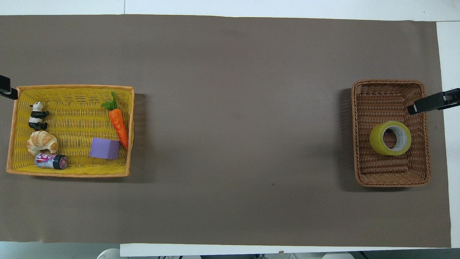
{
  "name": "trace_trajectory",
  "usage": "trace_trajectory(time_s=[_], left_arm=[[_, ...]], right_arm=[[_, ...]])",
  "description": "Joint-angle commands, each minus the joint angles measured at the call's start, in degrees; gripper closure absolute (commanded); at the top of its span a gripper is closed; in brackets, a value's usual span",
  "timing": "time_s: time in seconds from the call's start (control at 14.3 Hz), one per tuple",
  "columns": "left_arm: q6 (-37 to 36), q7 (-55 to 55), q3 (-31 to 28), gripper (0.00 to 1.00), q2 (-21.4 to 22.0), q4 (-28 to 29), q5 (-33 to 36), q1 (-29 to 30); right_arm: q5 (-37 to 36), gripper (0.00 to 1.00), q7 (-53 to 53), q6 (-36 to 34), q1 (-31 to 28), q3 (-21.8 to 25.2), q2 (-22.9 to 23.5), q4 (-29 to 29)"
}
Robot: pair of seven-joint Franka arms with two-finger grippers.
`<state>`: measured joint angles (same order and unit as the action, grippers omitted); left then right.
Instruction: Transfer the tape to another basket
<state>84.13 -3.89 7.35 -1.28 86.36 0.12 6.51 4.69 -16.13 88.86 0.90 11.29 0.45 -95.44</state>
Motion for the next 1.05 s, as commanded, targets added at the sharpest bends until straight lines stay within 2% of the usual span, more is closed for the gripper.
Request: trace_trajectory(time_s=[0.0, 0.14, 0.28, 0.98], left_arm=[[-0.45, 0.20, 0.48, 0.00, 1.72, 1.70, 0.58, 0.88], [-0.45, 0.20, 0.39, 0.00, 1.72, 1.70, 0.58, 0.88], [-0.45, 0.20, 0.39, 0.00, 1.72, 1.70, 0.58, 0.88], [-0.45, 0.20, 0.39, 0.00, 1.72, 1.70, 0.58, 0.88]], right_arm=[[-4.41, 0.00, 2.51, -4.73, -0.90, -0.47, 0.86, 4.82], [-7.67, 0.00, 1.98, -7.02, -1.08, -3.80, 0.78, 7.63], [-7.59, 0.00, 2.06, -8.87, -0.99, -3.99, 0.78, 9.05], [-7.50, 0.00, 2.50, -9.31, -1.25, -3.29, 1.30, 9.05]])
